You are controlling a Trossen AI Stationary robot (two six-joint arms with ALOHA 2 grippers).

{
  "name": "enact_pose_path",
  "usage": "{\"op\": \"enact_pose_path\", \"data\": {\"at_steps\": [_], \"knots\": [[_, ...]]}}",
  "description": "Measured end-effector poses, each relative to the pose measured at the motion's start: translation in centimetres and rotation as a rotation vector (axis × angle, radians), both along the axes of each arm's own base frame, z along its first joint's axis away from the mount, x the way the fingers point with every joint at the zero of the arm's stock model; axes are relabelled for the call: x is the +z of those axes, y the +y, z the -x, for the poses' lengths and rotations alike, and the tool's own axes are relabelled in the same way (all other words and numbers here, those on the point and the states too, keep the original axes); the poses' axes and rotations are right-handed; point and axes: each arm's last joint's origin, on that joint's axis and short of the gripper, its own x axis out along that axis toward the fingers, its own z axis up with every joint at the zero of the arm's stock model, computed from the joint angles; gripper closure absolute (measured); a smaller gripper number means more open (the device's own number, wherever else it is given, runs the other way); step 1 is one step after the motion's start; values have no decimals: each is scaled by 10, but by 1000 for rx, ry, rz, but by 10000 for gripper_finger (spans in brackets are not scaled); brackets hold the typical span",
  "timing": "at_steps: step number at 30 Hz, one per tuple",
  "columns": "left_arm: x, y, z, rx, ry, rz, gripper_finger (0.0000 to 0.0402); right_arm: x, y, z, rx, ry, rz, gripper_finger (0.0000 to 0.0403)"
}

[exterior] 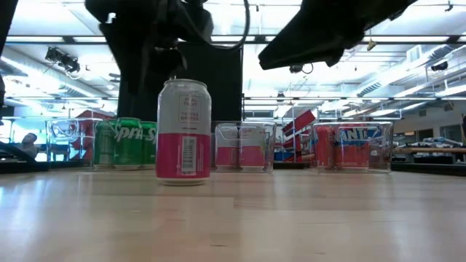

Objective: Sort soda cans
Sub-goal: Put the pink-white soda can into the middle transparent bin

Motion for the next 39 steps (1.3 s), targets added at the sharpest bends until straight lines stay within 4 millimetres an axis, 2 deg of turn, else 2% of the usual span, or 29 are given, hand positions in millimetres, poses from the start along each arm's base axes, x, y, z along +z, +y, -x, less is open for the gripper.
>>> {"op": "enact_pose_path", "data": {"at_steps": [5, 8, 12, 15, 17, 19, 25, 29, 34, 39], "knots": [[1, -1, 10, -10, 103, -19, 100, 5, -15, -11, 3, -41, -26, 335], [1, -6, 13, -36, 114, -41, 145, 7, -24, -18, 6, -60, -30, 323], [3, -14, 20, -115, 95, -101, 232, 11, -32, -23, 23, -88, -34, 296], [6, -17, 32, -153, 64, -152, 311, 13, -35, -25, 31, -104, -31, 271], [9, -16, 43, -143, -6, -145, 363, 14, -34, -26, 39, -114, -23, 253], [12, -13, 56, -107, -102, -122, 391, 15, -34, -26, 45, -124, -15, 233], [14, -4, 97, -39, -457, 20, 394, 13, -35, -33, 95, -167, -30, 170], [6, 2, 120, -31, -670, 95, 399, -6, -35, -51, 107, -167, 7, 135], [-7, 7, 140, -27, -879, 151, 398, -17, -38, -77, 60, -150, 48, 99], [-25, 9, 150, -43, -1006, 172, 398, -24, -45, -92, 14, -88, 83, 71]]}}
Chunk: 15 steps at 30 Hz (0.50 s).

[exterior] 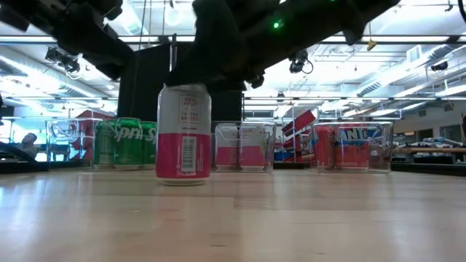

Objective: Sort soda cans
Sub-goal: Put the pink-white soda can into the middle transparent bin

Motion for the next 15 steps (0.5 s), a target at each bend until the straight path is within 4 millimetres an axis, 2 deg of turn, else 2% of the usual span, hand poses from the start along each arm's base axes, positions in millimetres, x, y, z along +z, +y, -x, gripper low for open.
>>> {"op": "enact_pose_path", "data": {"at_steps": [8, 12, 15], "knots": [[-28, -1, 6, -22, -68, 17, 398, -5, -7, -5, 2, 36, -63, 55], [-33, -2, 7, -25, -99, 25, 398, -12, -11, -8, 14, 45, -112, 72], [-35, -2, 7, -27, -121, 32, 398, -12, -15, -8, 5, 48, -127, 99]]}}
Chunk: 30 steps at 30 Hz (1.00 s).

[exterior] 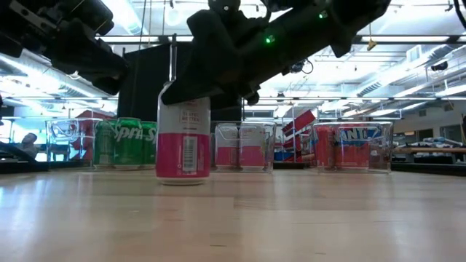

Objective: Sort soda cans
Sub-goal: Put the pink-white soda can into the middle transparent bin

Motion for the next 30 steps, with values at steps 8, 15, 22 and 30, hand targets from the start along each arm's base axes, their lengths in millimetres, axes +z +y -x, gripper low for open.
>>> {"op": "enact_pose_path", "data": {"at_steps": [8, 15, 22, 30], "knots": [[1, 0, -1, 16, -39, 5, 398, 11, -11, -7, -92, -55, 39, 122], [10, 0, -3, 38, -136, 28, 398, 57, -36, -22, -334, -162, 165, 122], [12, -4, -3, 22, -156, 31, 398, 88, -81, -31, -623, -224, 232, 122], [12, -10, 0, -12, -157, 27, 398, 81, -147, -26, -819, -208, 162, 122]]}}
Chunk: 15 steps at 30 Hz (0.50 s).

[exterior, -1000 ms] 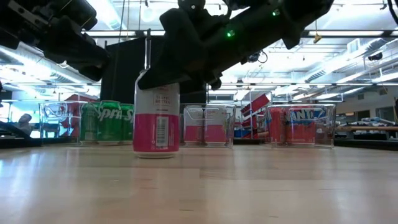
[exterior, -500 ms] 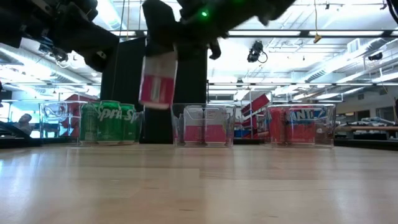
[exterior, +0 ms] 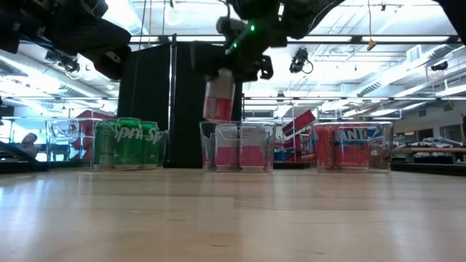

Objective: Sort soda cans
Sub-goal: Put the pink-white soda can into the middle transparent bin

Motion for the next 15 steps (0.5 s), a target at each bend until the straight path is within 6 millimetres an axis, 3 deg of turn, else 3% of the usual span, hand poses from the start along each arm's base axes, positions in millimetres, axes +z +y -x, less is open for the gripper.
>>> {"op": "enact_pose_path", "data": {"at_steps": [5, 15], "knots": [[0, -2, 1, -16, -8, -24, 398, -11, -27, 0, -9, 13, -29, 122], [-2, -4, -2, -12, -3, -46, 398, -59, -68, -5, -65, 62, -76, 122]]}}
